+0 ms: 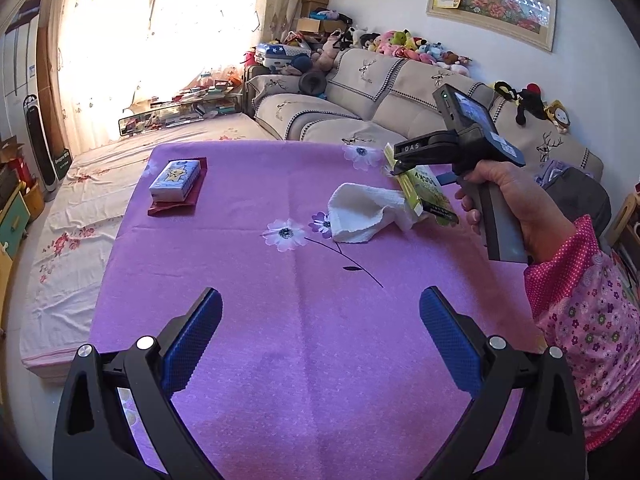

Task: Collect trash
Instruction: 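Grasp the green Pocky box with the right gripper, then carry the Pocky box over the bin and open the right gripper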

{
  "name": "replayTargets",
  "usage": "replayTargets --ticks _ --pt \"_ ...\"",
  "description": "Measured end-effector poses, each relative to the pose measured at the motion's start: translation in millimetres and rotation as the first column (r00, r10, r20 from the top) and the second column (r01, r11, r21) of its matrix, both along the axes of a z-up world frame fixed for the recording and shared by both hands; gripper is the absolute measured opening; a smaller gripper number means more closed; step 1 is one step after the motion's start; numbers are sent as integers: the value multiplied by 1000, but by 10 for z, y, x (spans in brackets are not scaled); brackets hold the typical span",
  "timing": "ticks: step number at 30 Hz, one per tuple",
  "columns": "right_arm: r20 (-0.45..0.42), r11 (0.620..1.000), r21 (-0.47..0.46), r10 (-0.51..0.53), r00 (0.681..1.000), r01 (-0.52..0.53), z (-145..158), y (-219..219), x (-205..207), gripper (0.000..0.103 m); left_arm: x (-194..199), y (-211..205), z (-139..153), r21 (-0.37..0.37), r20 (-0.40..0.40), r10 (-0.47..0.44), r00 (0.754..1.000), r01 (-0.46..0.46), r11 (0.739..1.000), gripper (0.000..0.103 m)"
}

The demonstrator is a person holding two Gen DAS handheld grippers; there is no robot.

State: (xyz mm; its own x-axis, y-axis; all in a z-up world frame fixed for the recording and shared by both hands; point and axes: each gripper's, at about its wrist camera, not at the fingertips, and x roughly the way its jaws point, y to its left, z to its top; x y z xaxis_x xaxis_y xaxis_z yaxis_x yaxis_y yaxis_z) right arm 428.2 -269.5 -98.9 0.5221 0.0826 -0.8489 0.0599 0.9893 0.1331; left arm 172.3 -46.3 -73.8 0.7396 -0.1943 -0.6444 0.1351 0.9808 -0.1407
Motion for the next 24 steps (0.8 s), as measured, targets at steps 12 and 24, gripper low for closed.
replayTargets --ticks 12,24 --pt "90 999 18 32 995 -34 272 -392 -701 73 -70 -246 24 31 5 -46 999 46 998 97" --pt "73 985 -57 -161 984 166 73 -1971 -1856 73 -82 -641 62 50 10 -117 993 117 992 97"
